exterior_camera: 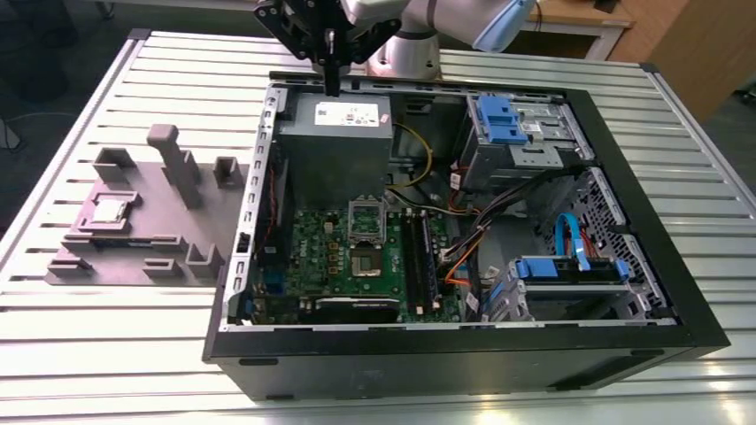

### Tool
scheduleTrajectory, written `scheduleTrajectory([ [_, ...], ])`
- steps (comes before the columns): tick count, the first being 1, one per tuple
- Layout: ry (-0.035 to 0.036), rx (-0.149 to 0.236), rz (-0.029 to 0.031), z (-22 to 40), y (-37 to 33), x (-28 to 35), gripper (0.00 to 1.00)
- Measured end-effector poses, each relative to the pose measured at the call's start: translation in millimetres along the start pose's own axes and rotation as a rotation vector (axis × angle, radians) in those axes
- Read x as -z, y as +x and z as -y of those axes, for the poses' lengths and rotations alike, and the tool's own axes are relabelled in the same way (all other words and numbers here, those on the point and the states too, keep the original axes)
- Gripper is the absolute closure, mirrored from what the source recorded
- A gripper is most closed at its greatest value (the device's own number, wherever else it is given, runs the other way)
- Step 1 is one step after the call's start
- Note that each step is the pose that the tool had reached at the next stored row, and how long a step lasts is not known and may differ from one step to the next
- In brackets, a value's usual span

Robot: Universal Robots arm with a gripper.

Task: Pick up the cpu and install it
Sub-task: 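Reach for the cpu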

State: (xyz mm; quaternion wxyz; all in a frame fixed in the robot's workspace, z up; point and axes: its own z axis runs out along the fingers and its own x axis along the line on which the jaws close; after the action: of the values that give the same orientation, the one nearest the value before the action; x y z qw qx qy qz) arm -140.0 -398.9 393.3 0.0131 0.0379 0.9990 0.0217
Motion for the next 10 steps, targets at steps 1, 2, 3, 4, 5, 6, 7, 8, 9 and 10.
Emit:
scheduleTrajectory([
  [1,0.0000,0.000,0.0000,0.1,0.6,0.0,0.89],
  [2,0.0000,0.000,0.0000,0.2,1.4,0.0,0.89],
  [3,0.0001,0.000,-0.0001,0.2,2.3,0.1,0.89],
  [4,0.0000,0.000,0.0000,0.2,3.2,0.1,0.89],
  [5,0.0000,0.000,0.0000,0.3,4.0,0.1,0.89],
  [6,0.0000,0.000,0.0000,0.4,4.7,0.1,0.89],
  [7,0.0000,0.000,0.0000,0.4,5.3,0.1,0.89],
  [8,0.0000,0.000,0.0000,0.4,5.8,0.2,0.89],
  [9,0.0000,0.000,0.0000,0.5,6.2,0.1,0.89],
  [10,-0.0001,0.000,0.0000,0.5,6.7,0.2,0.89],
])
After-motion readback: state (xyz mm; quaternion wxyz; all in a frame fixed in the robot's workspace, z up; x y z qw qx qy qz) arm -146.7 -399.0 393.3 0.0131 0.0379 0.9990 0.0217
